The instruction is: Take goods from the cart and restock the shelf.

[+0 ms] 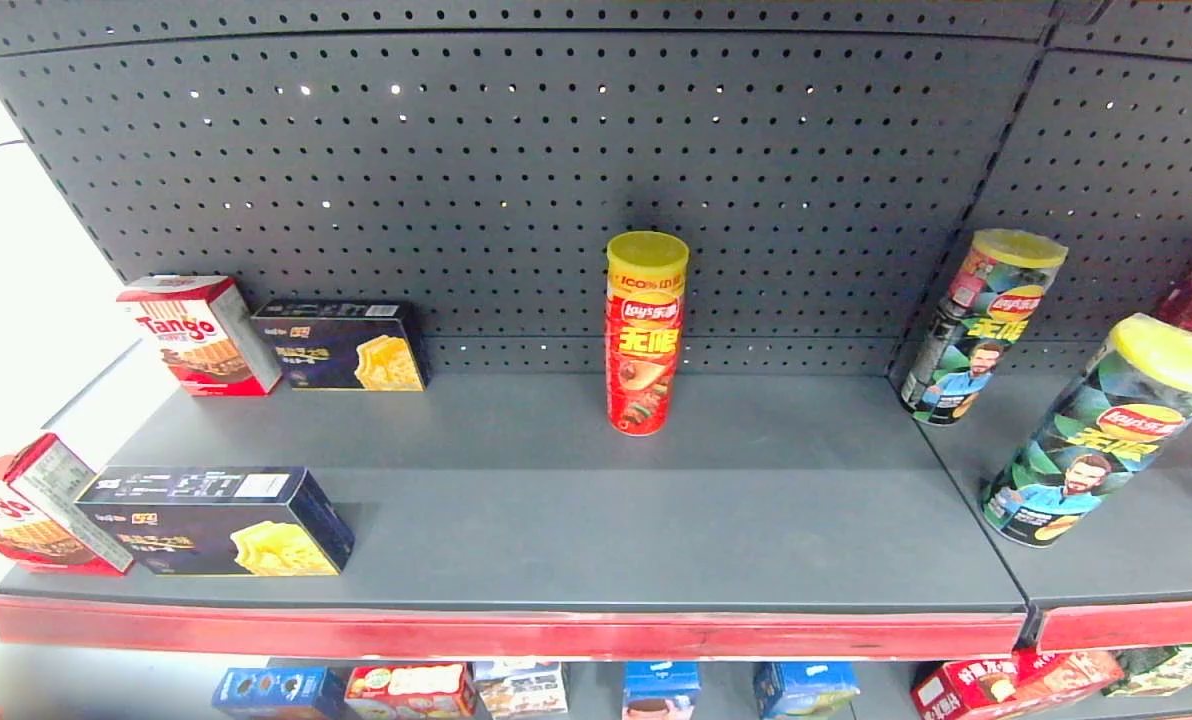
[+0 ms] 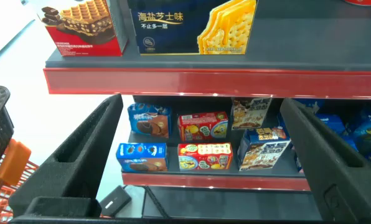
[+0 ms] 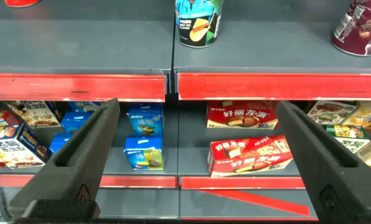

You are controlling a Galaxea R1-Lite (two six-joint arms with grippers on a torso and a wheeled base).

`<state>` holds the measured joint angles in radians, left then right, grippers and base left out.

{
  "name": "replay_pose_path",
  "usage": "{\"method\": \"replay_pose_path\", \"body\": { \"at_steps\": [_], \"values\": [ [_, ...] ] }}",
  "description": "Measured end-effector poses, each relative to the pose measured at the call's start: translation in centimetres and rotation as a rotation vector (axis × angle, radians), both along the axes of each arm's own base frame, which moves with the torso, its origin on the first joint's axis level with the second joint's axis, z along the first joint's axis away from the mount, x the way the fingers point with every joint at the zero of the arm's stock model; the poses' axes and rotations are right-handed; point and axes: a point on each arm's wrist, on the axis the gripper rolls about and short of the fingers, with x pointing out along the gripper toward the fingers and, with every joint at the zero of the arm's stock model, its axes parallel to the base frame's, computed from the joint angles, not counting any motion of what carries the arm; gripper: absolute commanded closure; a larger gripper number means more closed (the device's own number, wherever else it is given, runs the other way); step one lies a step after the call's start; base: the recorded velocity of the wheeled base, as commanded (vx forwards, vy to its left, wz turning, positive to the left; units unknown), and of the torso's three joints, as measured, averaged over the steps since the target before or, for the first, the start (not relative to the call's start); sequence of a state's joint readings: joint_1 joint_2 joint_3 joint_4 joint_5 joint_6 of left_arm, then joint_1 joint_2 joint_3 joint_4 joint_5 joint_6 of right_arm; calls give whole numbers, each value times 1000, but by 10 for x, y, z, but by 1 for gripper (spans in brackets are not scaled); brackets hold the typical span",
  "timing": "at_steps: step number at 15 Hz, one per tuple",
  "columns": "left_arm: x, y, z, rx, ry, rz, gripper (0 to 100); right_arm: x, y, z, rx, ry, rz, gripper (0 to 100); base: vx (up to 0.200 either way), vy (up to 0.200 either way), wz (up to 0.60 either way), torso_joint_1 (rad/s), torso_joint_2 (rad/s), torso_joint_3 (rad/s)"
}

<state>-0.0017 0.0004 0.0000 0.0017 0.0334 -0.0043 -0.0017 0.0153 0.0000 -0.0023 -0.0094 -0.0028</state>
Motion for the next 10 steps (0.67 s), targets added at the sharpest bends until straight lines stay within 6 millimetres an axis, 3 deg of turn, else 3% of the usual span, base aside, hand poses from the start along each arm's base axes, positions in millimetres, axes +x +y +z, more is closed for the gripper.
{"method": "replay_pose_path", "body": {
  "at_steps": [10],
  "values": [
    [0, 0, 0, 0, -1, -1, 0, 0, 0, 0, -3, 0, 1, 0, 0, 0, 0, 0, 0, 0]
  ]
}}
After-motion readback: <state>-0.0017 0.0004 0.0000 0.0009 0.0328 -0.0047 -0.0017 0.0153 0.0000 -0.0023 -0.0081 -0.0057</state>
